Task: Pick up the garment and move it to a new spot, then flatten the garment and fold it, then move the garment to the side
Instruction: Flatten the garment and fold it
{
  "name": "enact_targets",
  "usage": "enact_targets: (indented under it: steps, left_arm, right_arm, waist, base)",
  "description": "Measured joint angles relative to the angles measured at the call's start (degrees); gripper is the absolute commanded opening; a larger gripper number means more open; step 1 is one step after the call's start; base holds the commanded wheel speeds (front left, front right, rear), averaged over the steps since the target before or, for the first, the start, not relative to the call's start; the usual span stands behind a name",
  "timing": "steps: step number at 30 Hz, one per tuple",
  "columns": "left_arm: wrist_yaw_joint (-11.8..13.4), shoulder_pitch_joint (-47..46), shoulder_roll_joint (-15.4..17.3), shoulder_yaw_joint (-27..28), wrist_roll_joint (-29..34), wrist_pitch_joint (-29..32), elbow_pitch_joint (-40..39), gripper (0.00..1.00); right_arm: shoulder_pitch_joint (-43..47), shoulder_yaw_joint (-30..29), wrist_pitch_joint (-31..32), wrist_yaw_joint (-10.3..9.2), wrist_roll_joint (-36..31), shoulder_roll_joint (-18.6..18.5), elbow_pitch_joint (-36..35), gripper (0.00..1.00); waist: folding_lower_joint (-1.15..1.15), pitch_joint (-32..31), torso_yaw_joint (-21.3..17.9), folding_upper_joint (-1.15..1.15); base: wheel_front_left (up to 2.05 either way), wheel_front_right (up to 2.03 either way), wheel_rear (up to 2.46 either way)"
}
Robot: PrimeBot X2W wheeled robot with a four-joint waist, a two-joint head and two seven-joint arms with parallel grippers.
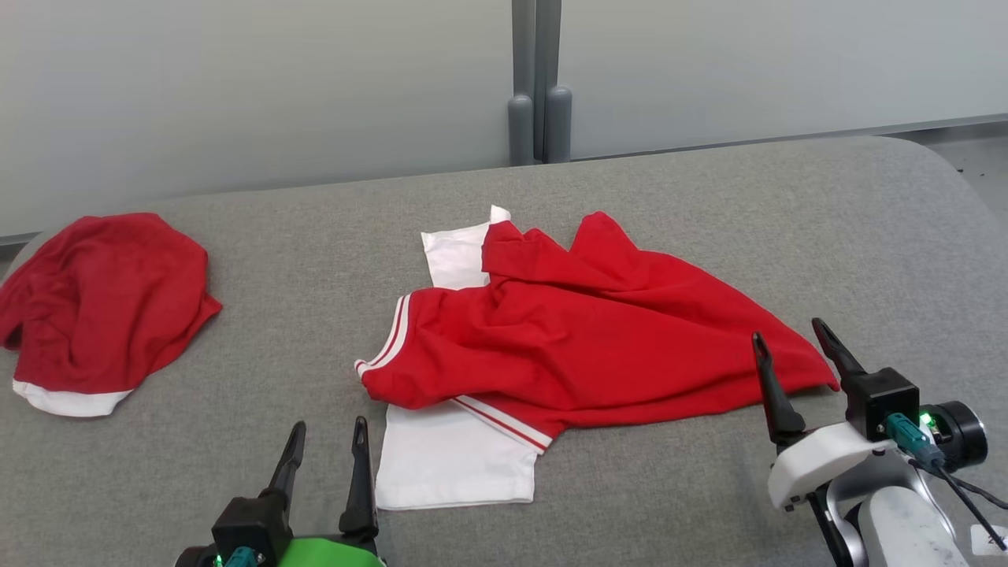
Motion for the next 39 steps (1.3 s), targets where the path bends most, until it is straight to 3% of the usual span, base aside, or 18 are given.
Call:
enact_targets:
  steps: [12,22,39]
  left_arm:
    - [1.0,3.4,0.6,0.7,-1.0,-0.1,-3.0,1.0]
    - [1.5,4.1,0.7,1.4,-1.5,-0.5,-4.4,1.0]
    - [2.1,4.1,1.0,1.5,-1.6,-0.6,-4.7,1.0]
  right_arm:
    - [0.9,3.6,2.0,0.0,1.9,2.4,-5.5,1.0]
    - [4.1,1.9,1.4,-0.01,6.3,3.2,-6.8,1.0]
    - [4.3,2.0,1.5,-0.01,7.6,3.3,-6.9,1.0]
  waist:
    - [0.0,-1.2,1.0,0.0]
    - [0.0,-1.7,1.3,0.0]
    - [0.0,-1.4,0.9,0.0]
  base:
    - [0.0,0.0,0.0]
    - [0.0,0.0,0.0]
    - [0.0,0.0,0.0]
